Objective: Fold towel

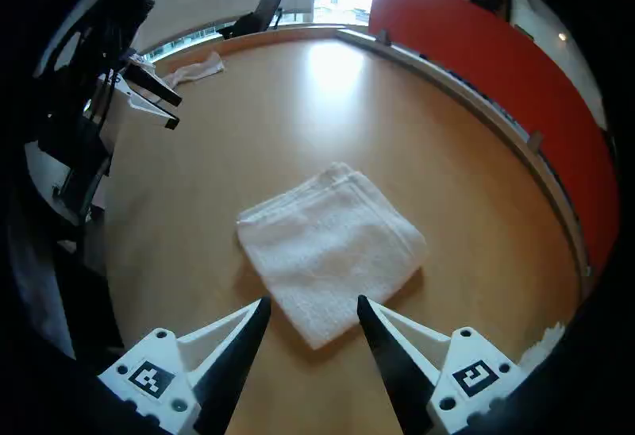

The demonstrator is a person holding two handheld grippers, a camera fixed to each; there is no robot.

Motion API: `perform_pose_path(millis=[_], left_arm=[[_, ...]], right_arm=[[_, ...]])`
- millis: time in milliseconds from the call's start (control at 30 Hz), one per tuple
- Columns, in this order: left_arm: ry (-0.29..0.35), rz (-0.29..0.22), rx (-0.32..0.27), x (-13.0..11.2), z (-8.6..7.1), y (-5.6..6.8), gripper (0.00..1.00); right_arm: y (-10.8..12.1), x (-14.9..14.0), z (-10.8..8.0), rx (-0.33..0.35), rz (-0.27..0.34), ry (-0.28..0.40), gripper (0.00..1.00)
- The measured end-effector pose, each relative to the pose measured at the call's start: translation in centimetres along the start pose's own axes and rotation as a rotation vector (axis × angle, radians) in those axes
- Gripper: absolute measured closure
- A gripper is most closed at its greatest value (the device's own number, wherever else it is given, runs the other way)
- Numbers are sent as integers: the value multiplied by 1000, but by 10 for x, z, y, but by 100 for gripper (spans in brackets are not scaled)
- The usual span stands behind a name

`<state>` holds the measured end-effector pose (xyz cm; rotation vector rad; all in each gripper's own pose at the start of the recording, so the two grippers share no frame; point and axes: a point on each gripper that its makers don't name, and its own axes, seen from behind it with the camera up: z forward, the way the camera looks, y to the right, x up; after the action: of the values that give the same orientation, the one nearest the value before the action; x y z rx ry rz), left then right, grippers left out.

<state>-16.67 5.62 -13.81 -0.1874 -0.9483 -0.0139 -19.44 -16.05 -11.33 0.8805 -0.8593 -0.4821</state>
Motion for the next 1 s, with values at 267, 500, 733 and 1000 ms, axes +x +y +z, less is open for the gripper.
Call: perform_pose_path(millis=[267, 500, 733, 1000], left_arm=[[2, 4, -3, 1, 0, 3, 6], [2, 7, -3, 0, -1, 3, 6], [2, 7, -5, -1, -2, 4, 6], [1, 9, -5, -2, -2, 5, 6]], right_arm=[[3, -20, -1, -9, 24, -28, 16], [1, -30, 2, -8, 28, -47, 18], [-2, -41, 5, -3, 33, -69, 24], [-4, -46, 9, 0, 44, -82, 47]])
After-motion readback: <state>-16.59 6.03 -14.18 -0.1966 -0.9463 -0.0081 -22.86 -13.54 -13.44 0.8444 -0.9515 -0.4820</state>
